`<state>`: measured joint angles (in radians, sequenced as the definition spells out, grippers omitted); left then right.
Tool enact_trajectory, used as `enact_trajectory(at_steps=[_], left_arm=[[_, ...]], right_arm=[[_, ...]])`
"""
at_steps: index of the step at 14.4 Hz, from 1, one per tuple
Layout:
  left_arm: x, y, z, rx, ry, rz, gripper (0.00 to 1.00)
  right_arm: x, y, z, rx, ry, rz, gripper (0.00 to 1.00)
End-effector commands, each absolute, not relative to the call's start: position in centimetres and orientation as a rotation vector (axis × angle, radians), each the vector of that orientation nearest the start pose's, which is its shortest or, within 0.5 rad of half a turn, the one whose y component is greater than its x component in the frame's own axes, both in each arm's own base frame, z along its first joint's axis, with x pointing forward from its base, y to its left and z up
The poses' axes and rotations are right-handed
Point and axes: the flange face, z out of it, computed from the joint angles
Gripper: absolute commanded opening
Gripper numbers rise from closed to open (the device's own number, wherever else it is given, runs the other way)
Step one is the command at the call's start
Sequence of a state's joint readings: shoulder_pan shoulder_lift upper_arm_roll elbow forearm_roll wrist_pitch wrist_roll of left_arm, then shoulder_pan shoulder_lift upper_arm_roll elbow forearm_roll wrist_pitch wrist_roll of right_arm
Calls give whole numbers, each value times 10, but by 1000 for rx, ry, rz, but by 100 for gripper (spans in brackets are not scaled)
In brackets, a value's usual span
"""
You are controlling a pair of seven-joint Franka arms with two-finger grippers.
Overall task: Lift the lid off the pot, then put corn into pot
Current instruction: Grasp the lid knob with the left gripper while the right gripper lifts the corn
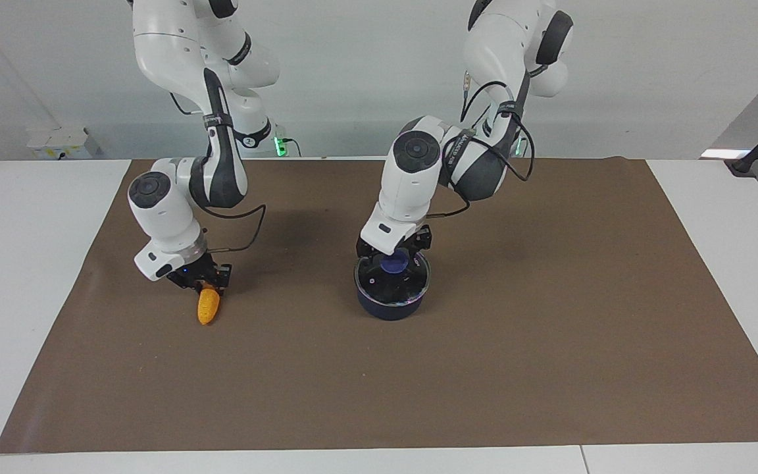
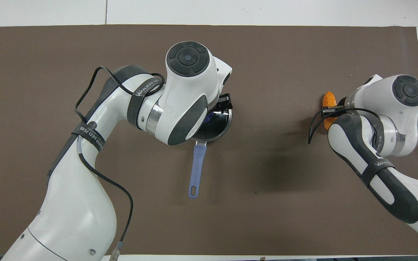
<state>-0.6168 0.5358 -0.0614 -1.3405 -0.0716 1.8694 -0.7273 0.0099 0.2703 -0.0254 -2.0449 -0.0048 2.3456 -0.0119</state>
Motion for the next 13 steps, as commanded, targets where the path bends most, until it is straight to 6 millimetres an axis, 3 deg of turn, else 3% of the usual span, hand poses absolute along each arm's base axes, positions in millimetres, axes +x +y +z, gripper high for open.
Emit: enact_trajectory(at_steps=[1,3,6,8,13], left_arm=[[554,-442,410,-3193,-148,73,100],[554,-442,409,-3191,-144,70,100],[553,-441,405,-3184,-140,66,100],[552,-441,404,-3180,-135,73,93],[551,-440,403,-3173,-133,83,71]], right_arm=[[615,9,360,-3148,-93,14,0],[622,44,404,-3143,-144,86,0],[622,83,441,-3148,-124,132,0],[619,118,465,-3152,-106,153,0],[605,179,473,-3152,13,169,0]])
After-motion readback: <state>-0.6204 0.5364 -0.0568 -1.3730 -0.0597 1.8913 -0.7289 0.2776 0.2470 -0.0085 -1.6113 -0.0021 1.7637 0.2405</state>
